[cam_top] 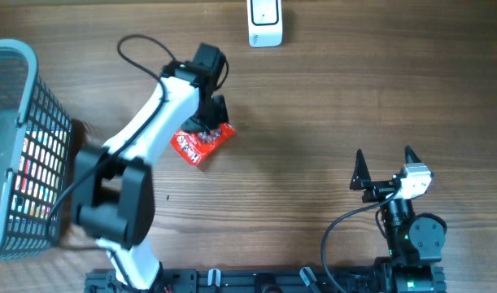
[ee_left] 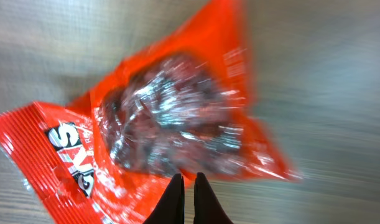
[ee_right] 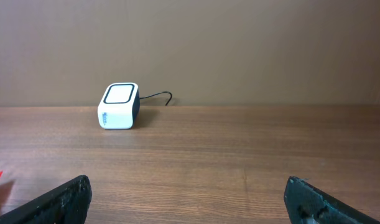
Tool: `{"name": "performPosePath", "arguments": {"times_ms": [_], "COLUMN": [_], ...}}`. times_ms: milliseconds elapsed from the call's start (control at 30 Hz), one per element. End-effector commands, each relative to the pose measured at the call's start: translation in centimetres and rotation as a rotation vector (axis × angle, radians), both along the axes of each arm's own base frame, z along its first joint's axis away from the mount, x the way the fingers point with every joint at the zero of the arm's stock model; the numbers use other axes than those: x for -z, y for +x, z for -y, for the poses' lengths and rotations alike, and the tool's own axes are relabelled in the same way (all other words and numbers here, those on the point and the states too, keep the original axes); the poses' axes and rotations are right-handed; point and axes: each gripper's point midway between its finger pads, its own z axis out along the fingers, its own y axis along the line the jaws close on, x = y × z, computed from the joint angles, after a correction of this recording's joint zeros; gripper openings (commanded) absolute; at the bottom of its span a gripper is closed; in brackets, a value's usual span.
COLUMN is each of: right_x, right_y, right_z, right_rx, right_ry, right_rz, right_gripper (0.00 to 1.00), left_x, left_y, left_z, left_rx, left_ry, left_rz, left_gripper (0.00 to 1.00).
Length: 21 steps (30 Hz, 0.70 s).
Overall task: Scan the item barcode
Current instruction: 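Carry the red candy bag to table center and release it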
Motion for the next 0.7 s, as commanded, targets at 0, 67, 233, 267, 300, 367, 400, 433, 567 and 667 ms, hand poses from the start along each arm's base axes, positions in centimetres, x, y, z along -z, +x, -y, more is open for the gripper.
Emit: {"name": "performPosePath", "arguments": {"times_ms": [0, 67, 233, 267, 300, 367, 400, 433, 567, 667], "right_x": [-0.1, -0.1, -0.1, -0.1, -0.1, -0.1, -0.1, -0.1, -0.1, -0.1], "right_y": [0.0, 0.0, 0.0, 0.0, 0.0, 0.0, 0.0, 0.0, 0.0, 0.0], "right_z": [0.1, 0.1, 0.1, 0.1, 0.1, 0.1, 0.1, 0.1, 0.1, 0.1], "right_rx": [0.008, 0.008, 0.008, 0.008, 0.008, 0.008, 0.008, 0.008, 0.008, 0.008], "right_ry": [-0.008, -0.008, -0.008, -0.008, -0.008, -0.009, -0.008, -0.008, -0.009, -0.008], "right_rz": [0.007, 0.007, 0.007, 0.007, 0.007, 0.007, 0.007, 0.007, 0.007, 0.007], "right_gripper": [1.0, 1.0, 1.0, 1.0, 1.0, 1.0, 0.99, 1.0, 1.0, 1.0], "left_x": [-5.4, -4.6, 1.9, 3.3, 4.5, 6.1, 6.7, 7.0, 5.5, -1.5], "left_y": [1.7, 1.9, -0.6, -0.9, -1.2, -1.8, -2.2, -2.4, -1.2, 1.9], "left_z": [-1.3, -4.3, -7.4, -6.1, -4.7, -1.2, 0.3, 0.8, 1.9, 2.4], "left_rx": [-0.037, -0.071, -0.253, -0.237, -0.204, -0.139, -0.087, -0.074, 0.078, 0.083], "left_ry": [0.048, 0.206, 0.203, 0.122, 0.037, -0.15, -0.216, -0.223, -0.223, -0.228], "left_rz": [0.179, 0.195, 0.068, 0.05, 0.038, 0.027, 0.033, 0.04, 0.119, 0.243], "left_gripper": [0.04, 0.04, 0.04, 0.04, 0.04, 0.04, 0.04, 0.04, 0.04, 0.04]}}
